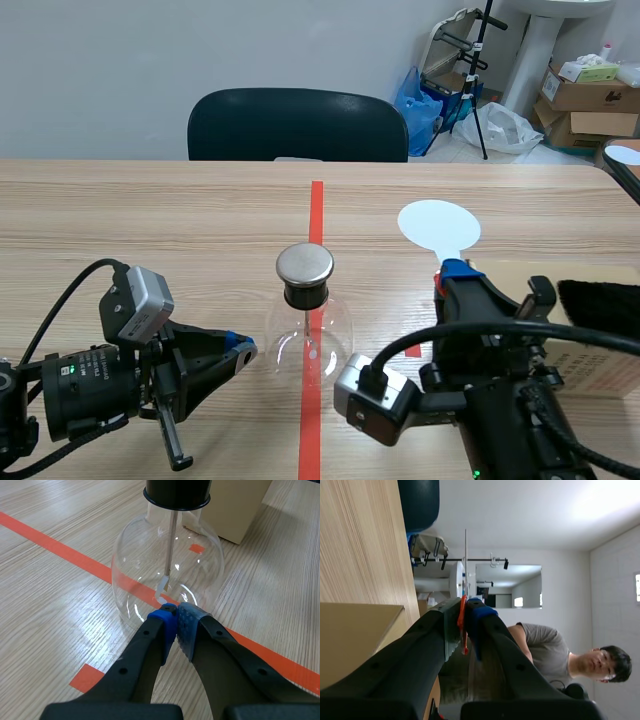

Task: Do the electroscope experiment

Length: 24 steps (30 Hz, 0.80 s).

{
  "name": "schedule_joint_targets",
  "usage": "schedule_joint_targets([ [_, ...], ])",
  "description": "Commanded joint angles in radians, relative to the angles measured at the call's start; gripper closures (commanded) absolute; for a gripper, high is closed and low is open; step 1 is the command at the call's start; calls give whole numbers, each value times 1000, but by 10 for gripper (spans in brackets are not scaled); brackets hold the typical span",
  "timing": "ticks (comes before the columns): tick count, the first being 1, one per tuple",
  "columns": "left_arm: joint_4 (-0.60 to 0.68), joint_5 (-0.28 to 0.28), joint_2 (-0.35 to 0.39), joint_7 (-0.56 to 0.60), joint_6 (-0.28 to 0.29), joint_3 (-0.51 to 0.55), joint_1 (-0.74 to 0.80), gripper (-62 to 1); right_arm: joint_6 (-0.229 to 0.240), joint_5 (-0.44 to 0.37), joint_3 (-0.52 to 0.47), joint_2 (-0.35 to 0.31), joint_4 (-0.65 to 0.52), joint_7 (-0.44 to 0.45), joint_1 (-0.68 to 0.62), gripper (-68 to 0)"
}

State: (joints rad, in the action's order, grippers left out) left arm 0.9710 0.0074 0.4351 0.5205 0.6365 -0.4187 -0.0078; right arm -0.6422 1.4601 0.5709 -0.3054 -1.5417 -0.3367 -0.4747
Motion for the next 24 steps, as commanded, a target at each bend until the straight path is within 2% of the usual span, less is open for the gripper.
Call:
schedule_joint_targets([
  [1,25,-14,-3,14,1,0,7,-17,-11,1,-9,-7,-17,15,12,-9],
  [16,25,-14,-3,14,1,0,7,-17,-11,1,-9,-7,-17,337,12,-9],
  [24,25,-14,-3,14,1,0,7,-17,-11,1,-9,-7,-17,430,12,-9],
])
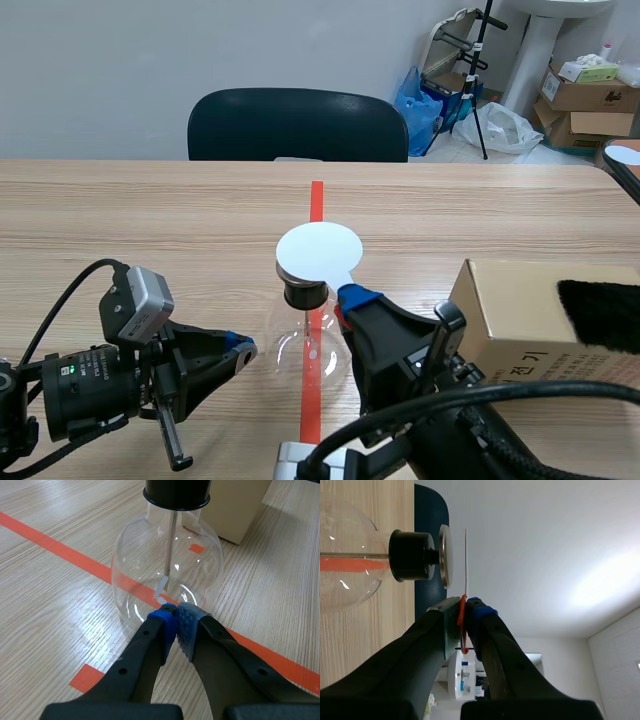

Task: Do the electroscope experiment

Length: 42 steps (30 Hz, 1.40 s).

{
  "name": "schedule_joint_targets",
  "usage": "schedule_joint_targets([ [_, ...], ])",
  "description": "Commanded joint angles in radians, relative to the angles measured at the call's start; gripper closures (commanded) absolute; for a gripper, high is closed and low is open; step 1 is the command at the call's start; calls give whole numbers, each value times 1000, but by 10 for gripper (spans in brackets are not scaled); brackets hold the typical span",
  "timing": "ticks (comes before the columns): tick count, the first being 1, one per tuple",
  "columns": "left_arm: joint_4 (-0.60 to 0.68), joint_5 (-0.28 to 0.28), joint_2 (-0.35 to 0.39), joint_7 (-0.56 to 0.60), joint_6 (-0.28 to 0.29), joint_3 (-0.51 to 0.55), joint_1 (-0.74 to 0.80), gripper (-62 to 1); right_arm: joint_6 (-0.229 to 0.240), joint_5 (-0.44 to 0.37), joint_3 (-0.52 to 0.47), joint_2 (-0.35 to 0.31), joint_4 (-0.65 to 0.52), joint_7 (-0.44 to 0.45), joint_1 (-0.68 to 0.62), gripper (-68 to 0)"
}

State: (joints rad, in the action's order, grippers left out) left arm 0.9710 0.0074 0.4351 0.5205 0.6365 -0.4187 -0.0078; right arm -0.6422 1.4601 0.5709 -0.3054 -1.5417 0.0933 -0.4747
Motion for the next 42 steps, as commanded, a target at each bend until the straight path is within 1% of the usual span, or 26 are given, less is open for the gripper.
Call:
schedule_joint_targets([
  [1,25,-14,-3,14,1,0,7,-17,-11,1,-9,-7,-17,5,12,-9],
  [35,25,-14,-3,14,1,0,7,-17,-11,1,-9,-7,-17,5,12,-9],
  [39,25,-14,-3,14,1,0,7,-17,-11,1,-9,-7,-17,-13,12,-9],
  [42,25,-14,-3,14,1,0,7,-17,-11,1,-9,-7,-17,-57,12,-9],
])
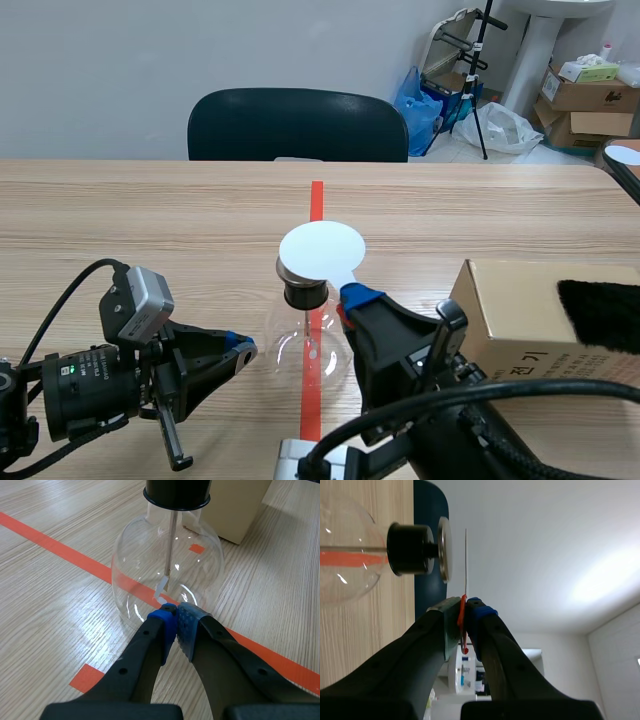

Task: Do the electroscope experiment

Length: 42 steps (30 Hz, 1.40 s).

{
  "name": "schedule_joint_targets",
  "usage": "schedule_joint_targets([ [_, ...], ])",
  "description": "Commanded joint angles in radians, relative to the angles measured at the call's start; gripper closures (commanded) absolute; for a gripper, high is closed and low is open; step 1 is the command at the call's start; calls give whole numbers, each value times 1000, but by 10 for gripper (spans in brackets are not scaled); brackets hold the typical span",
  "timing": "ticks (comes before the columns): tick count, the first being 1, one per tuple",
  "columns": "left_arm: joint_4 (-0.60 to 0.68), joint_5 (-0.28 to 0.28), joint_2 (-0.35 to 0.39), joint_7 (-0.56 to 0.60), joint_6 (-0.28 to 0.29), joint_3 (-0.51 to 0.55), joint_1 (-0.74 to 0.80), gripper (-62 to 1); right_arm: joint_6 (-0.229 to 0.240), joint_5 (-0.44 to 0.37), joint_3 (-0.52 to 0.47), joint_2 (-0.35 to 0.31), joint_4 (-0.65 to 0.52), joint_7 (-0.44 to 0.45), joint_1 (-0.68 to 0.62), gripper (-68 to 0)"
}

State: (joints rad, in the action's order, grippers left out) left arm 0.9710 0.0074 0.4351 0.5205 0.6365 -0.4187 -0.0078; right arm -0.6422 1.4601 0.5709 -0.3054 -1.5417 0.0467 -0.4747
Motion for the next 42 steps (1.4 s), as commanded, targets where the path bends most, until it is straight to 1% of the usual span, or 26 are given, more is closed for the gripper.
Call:
schedule_joint_targets([
  [1,25,-14,-3,14,1,0,7,-17,-11,1,-9,-7,-17,-29,12,-9],
  [8,25,-14,-3,14,1,0,7,-17,-11,1,-9,-7,-17,-214,12,-9],
  [12,25,-14,-3,14,1,0,7,-17,-11,1,-9,-7,-17,-305,12,-9],
  [17,25,-14,-3,14,1,0,7,-17,-11,1,-9,-7,-17,-402,12,-9],
  [21,25,-14,-3,14,1,0,7,-17,-11,1,-9,-7,-17,-458,12,-9],
  [30,25,-14,-3,14,1,0,7,-17,-11,1,-9,-7,-17,-536,12,-9],
  [37,25,-14,-3,14,1,0,7,-17,-11,1,-9,-7,-17,-533,12,-9],
  [42,25,-14,-3,14,1,0,7,-17,-11,1,-9,-7,-17,-480,12,-9],
])
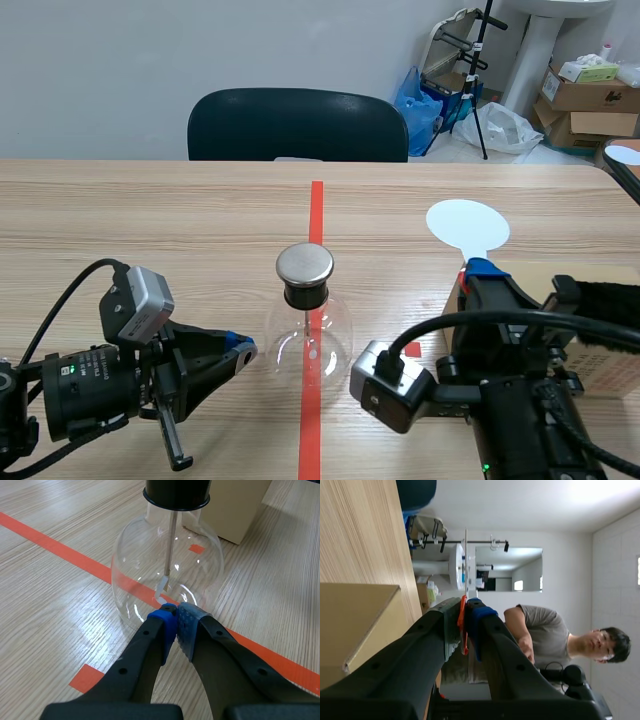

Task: Do the electroscope experiment

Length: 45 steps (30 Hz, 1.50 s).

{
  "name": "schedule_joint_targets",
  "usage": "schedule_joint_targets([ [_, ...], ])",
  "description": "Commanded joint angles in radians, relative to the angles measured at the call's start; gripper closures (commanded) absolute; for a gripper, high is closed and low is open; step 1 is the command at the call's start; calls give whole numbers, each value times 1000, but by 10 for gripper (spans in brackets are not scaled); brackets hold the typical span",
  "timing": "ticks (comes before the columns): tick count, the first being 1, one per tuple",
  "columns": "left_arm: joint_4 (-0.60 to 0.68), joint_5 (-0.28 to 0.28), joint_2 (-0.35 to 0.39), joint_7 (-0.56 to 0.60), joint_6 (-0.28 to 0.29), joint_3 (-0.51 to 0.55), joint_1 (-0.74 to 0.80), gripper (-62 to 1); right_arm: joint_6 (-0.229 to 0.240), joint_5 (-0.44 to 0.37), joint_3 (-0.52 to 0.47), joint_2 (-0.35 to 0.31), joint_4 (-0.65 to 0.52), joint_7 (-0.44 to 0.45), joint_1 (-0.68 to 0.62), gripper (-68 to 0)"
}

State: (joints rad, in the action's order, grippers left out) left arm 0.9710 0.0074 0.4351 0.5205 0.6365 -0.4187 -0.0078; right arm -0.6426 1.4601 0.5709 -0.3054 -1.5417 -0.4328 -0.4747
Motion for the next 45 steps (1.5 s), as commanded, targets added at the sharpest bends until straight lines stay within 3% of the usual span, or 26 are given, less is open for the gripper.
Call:
schedule_joint_targets([
  [1,25,-14,-3,14,1,0,7,-17,-11,1,-9,-7,-17,13,12,-9],
  [18,25,-14,-3,14,1,0,7,-17,-11,1,-9,-7,-17,346,12,-9],
  [27,25,-14,-3,14,1,0,7,-17,-11,1,-9,-7,-17,476,12,-9],
  [34,25,-14,-3,14,1,0,7,-17,-11,1,-9,-7,-17,527,12,-9],
  [45,25,-14,-3,14,1,0,7,-17,-11,1,-9,-7,-17,529,12,-9],
])
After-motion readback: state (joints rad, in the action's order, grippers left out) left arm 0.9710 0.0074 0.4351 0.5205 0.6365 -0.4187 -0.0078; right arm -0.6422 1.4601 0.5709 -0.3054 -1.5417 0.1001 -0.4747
